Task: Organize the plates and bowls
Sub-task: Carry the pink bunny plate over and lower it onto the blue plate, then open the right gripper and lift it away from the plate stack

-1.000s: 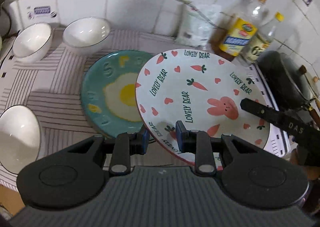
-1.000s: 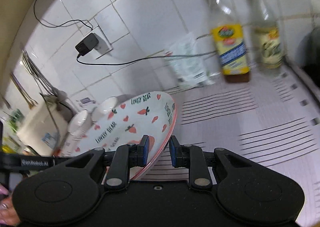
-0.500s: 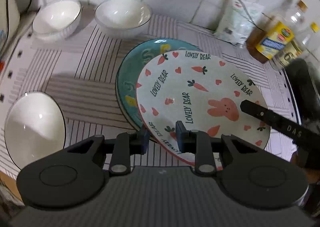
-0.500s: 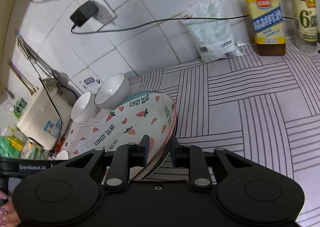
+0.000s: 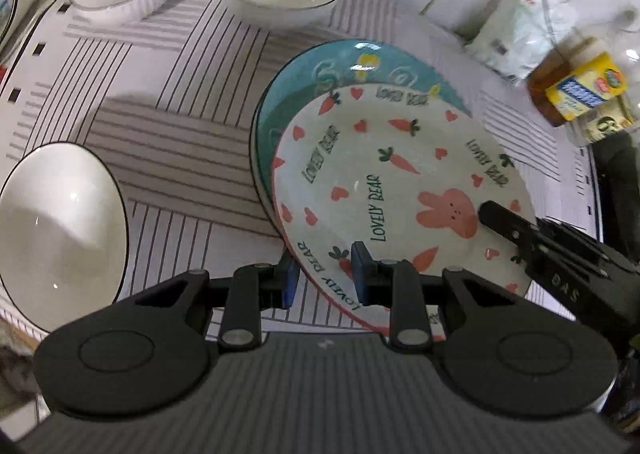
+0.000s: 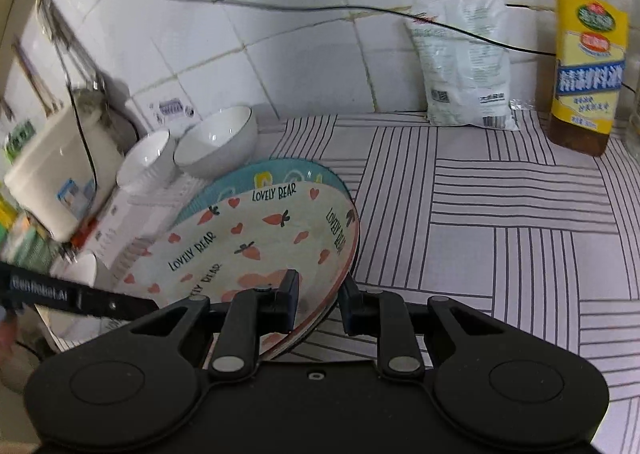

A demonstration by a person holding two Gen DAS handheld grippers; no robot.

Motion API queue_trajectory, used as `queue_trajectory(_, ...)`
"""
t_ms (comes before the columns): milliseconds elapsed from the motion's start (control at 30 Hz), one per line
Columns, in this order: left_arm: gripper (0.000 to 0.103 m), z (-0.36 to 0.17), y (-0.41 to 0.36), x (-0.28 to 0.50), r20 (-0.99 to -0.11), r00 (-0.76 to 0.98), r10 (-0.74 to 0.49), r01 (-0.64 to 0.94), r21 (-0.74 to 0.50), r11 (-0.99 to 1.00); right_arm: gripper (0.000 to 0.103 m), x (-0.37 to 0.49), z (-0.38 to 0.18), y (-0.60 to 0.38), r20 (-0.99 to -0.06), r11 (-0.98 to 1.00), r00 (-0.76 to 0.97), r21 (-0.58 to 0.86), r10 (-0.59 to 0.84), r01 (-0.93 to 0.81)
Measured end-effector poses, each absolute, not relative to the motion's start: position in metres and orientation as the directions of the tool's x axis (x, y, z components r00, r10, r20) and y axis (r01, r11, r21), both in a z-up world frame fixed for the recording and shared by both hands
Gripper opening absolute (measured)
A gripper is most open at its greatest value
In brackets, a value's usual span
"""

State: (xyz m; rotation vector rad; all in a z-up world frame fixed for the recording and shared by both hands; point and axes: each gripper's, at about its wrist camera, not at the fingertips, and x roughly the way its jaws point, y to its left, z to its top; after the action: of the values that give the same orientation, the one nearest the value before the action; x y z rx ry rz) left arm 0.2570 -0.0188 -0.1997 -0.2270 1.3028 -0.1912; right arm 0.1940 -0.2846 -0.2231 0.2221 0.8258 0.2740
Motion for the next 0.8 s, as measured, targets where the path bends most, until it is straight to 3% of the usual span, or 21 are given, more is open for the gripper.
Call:
queue_trajectory(233,0.025,-0.203,-0.020,0.268,-0.942,0.198,-0.273,-0.021,-0.282,0.959,0.028,0.205,-0.216,-0.273,-0.748,0.962,0.604,0.217,0.275,-0.169)
queue_trajectory(467,0.026,-0.202,-0.025,0.279,-0.958,0.182,-0.222,-0.027,-0.230,0.973,0.045,0.218,-0.213,-0.243,-0.842,0.985,0.524,0.043,0.125,-0.166)
queue_trajectory(800,0.025,-0.205,-0.024,0.289,-0.968,0.191,-0.165,-0.036,-0.175,0.984,0.045,0.228,-0.223,-0.221,-0.830,0.985,0.556,-0.045,0.057,-0.169)
